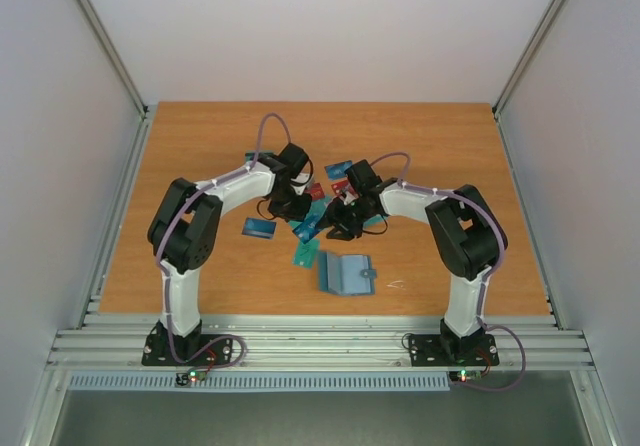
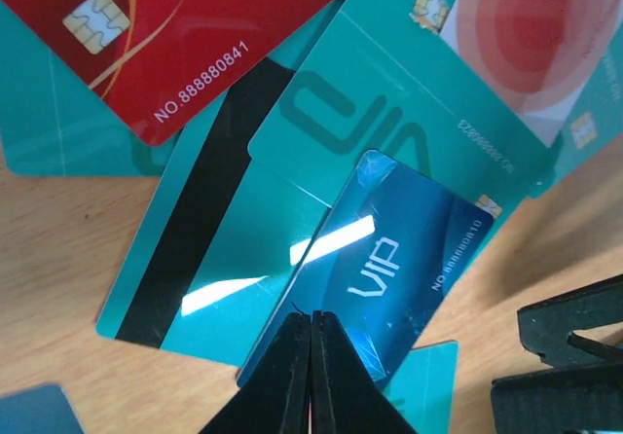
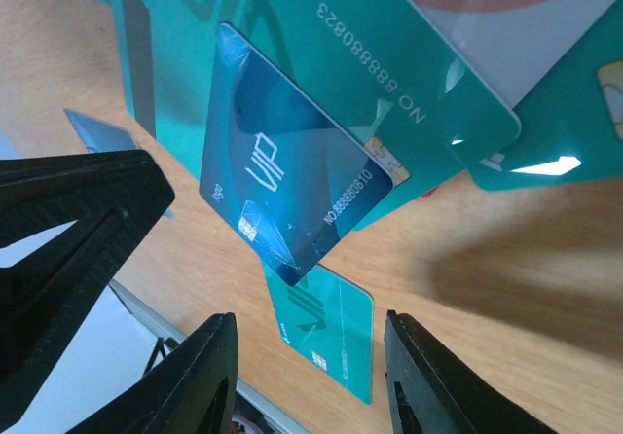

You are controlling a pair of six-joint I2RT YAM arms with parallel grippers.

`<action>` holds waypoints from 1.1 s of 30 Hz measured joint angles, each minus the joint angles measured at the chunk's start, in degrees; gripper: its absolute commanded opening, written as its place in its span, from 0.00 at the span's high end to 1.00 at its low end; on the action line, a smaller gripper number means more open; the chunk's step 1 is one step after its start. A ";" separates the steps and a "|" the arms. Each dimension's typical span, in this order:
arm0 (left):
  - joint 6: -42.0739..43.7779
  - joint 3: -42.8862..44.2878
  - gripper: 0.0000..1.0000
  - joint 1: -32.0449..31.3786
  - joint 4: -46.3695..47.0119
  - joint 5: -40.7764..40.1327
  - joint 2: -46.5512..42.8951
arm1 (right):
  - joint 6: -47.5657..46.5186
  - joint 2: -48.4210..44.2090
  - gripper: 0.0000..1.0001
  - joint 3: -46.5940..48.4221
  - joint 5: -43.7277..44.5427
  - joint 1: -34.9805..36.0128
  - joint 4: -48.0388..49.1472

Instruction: Put the credit cards into the card holder

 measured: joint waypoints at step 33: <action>-1.92 -3.85 0.79 1.18 0.72 9.81 -2.19 | 0.42 3.61 0.57 -0.42 -4.20 -0.90 5.38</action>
